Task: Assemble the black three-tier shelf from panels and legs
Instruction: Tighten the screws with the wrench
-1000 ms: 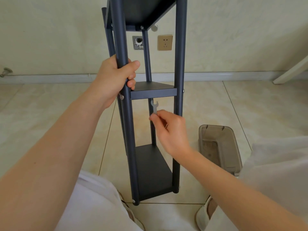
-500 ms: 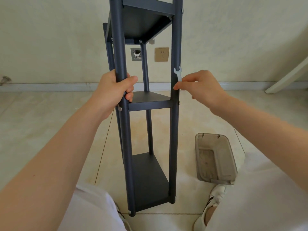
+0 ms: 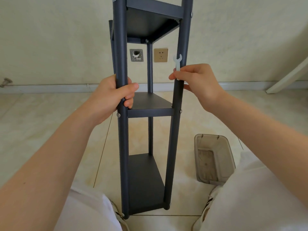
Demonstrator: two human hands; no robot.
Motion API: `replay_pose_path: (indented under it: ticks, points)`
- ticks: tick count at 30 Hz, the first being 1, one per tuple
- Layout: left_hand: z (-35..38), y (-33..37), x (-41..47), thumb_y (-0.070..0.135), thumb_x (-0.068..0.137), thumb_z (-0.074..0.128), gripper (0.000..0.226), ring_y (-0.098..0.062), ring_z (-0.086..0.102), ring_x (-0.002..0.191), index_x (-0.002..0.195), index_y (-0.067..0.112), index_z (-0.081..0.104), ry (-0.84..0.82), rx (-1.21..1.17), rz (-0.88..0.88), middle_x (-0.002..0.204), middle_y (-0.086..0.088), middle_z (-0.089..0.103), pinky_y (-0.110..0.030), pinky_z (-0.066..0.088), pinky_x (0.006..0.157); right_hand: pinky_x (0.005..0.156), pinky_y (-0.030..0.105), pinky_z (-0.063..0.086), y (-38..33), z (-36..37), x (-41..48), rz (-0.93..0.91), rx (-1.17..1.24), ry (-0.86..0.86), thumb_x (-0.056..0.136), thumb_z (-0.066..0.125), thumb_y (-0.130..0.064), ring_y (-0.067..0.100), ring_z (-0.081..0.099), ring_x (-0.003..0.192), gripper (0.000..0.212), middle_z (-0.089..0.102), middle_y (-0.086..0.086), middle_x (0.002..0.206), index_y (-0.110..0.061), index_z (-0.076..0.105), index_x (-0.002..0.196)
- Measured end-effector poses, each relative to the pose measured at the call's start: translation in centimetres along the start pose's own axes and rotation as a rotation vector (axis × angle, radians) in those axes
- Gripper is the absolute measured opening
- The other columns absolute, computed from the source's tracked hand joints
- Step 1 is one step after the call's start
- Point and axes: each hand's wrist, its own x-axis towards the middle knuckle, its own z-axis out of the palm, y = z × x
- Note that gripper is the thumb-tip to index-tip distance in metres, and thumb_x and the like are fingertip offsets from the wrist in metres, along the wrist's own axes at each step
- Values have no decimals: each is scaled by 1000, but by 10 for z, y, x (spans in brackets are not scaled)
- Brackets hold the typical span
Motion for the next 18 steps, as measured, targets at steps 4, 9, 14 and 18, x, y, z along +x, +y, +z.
replay_pose_path:
  ticks: [4,9,14,18]
  points:
    - [3,0,-1,15,99,62,19,-12,43,53,87,18,48,-45,3,29,62,6,43,-25,49,58,102,46,50,-4,-1,-4,35,105,24,90,68,-15,21,64,104,25,73,8,102,-20,77,67]
    - [2,-1,-1,12,99,61,19,-11,41,51,88,17,47,40,58,59,59,7,42,-23,49,57,93,51,55,-14,-6,-9,40,190,-41,93,63,-13,28,66,105,18,71,15,107,-13,77,80]
    - [-6,-4,2,12,99,62,18,-12,39,50,86,17,50,120,61,29,57,7,41,-24,47,54,88,52,57,-20,-5,-10,10,212,-109,92,66,-11,29,63,102,13,62,20,119,-10,77,85]
    - [-15,-11,3,16,97,66,18,-12,42,51,86,18,52,178,44,-20,58,6,44,-24,48,55,85,53,58,-24,-4,-11,-58,216,-205,91,68,-10,26,61,97,18,57,22,110,-15,78,76]
